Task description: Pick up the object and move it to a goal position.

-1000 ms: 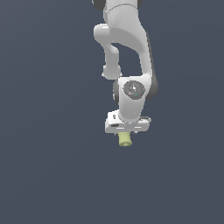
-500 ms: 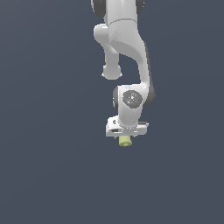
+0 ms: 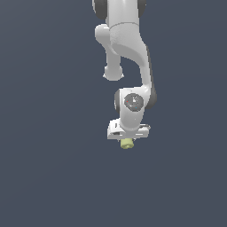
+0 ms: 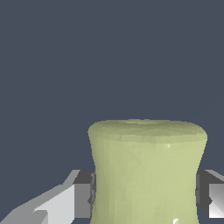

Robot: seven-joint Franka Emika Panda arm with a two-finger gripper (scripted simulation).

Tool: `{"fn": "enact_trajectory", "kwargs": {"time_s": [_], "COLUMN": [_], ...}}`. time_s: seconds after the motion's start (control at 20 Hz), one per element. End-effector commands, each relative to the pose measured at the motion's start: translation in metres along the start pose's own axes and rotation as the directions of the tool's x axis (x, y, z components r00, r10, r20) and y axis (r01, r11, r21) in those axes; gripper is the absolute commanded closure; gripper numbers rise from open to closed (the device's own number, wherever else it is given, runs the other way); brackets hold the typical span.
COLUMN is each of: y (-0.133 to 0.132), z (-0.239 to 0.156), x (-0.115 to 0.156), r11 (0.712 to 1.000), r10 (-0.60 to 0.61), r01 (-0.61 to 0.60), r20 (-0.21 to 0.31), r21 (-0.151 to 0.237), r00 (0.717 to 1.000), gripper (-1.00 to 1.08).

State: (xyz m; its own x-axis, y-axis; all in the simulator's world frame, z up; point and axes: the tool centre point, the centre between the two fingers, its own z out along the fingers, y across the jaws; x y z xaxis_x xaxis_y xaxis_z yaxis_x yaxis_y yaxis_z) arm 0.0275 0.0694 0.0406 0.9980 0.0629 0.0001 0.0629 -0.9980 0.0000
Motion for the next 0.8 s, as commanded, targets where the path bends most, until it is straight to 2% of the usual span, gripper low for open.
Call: {"fn": "enact_trajectory", "kwargs": {"time_s": [0.0, 0.4, 0.75], "y": [0.000, -0.002, -0.014], "z": [0.001, -0.004, -0.030], "x": [0.000, -0.001, -0.010], "r11": [1.000, 1.000, 1.000], "r10": [0.001, 0.000, 0.000], "r01": [-0.001, 0.000, 0.000], "r20": [0.001, -0.001, -0.001], "r21": [0.000, 0.000, 0.000], "r00": [1.000, 1.000, 1.000], "gripper": [1.08, 1.08, 1.08]}}
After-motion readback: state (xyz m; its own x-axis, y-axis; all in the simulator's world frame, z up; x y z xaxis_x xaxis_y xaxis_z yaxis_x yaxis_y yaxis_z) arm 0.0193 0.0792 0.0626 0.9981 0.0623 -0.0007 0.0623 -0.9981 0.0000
